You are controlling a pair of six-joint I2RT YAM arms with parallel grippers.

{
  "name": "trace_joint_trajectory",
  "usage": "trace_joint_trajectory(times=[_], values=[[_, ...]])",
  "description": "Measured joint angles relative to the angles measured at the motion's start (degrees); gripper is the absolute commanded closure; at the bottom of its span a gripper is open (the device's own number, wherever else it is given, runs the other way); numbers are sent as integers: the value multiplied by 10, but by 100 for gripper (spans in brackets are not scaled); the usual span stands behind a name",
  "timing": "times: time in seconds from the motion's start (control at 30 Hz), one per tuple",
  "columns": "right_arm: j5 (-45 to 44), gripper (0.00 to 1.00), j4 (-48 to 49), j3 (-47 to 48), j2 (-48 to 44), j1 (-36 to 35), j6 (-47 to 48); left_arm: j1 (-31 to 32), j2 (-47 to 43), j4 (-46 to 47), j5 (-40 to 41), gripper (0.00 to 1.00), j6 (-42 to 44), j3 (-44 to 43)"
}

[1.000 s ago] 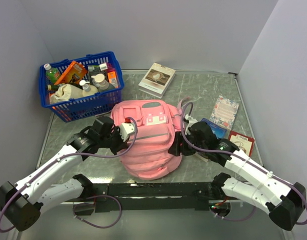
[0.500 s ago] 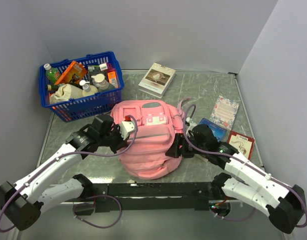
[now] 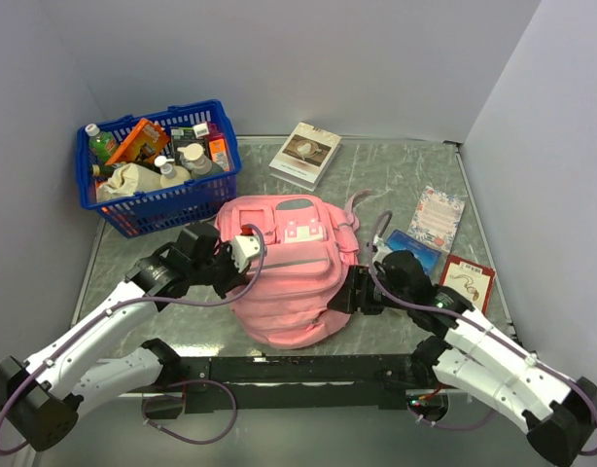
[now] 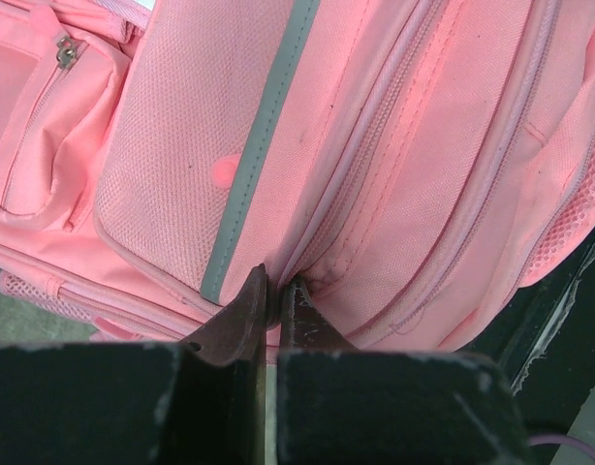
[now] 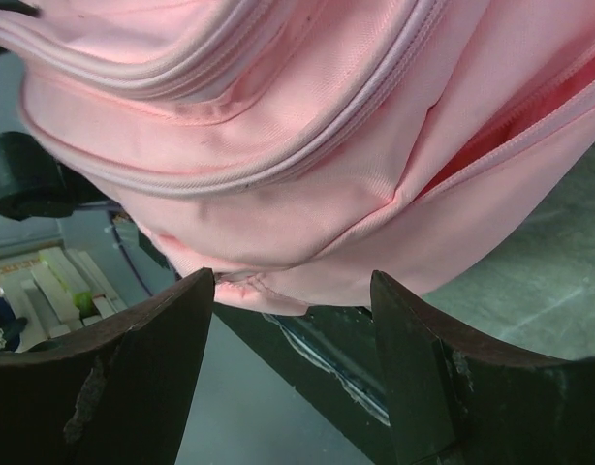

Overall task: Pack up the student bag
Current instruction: Unzip the student bag at the center of the board.

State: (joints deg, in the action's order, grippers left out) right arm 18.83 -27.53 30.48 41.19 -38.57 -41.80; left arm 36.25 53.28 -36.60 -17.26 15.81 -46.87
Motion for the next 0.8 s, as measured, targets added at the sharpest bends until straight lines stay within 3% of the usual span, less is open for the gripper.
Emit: trace_joint_trajectory(times=[0.13,0.37,0.57,0.63,0.67,0.8], values=[[-1,30,16,-6,-19,5,-10,0,-3,3,0,99,0,0],[4,37,75,-8,42,6,-41,0,-4,3,0,99,0,0],[3,76,130,-24,54,6,-71,-2,-7,2,3,99,0,0],[1,86,143,-29,55,7,-83,-2,-7,-2,6,93,0,-2],[1,92,150,-29,55,7,-87,-2,-6,-8,8,81,1,-6],[4,99,177,-25,59,7,-104,-5,2,-40,20,68,0,-54]])
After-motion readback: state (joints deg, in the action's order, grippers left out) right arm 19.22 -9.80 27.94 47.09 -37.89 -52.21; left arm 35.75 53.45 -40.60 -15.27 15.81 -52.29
